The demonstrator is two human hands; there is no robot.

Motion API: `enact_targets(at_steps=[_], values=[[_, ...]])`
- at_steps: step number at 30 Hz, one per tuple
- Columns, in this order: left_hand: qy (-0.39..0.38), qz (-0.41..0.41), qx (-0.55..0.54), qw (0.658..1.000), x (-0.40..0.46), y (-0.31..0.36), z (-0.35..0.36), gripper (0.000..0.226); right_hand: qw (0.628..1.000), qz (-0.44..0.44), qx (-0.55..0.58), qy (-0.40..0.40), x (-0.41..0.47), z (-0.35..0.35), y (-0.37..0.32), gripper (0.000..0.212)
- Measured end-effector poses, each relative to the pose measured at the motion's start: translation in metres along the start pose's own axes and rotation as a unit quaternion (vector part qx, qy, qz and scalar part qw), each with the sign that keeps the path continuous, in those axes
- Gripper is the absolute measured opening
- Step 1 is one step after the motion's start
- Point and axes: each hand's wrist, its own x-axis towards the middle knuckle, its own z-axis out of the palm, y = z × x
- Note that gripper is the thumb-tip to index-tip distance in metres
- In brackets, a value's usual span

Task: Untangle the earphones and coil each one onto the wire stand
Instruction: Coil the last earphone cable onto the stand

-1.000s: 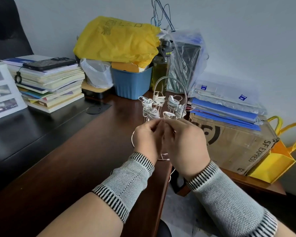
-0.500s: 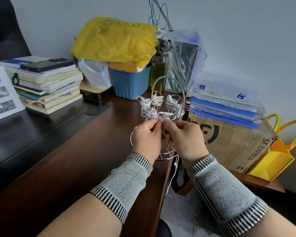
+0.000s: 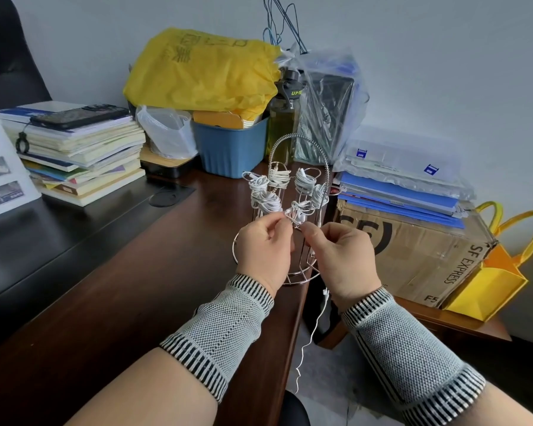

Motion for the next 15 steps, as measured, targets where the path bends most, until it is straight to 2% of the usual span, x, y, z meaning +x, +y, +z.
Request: enact_targets(at_steps=[5,10,15], values=[[0.011,0.042,0.057,0.997,0.001,-0.006,0.003,0.022,1.0,-0.011,0.022,-0.006,-0.003,-0.004,0.001,0.042],[0.0,0.075,0.114,0.991,-0.004,-0.005,0.002,0.024,1.0,-0.01,0.028,-0.01,-0.004,-0.007,0.004,0.04],[-0.014,0.077,0.119,0.99,-0.007,-0.003,0.001,0.031,1.0,-0.004,0.016,-0.016,0.001,-0.013,0.012,0.025]])
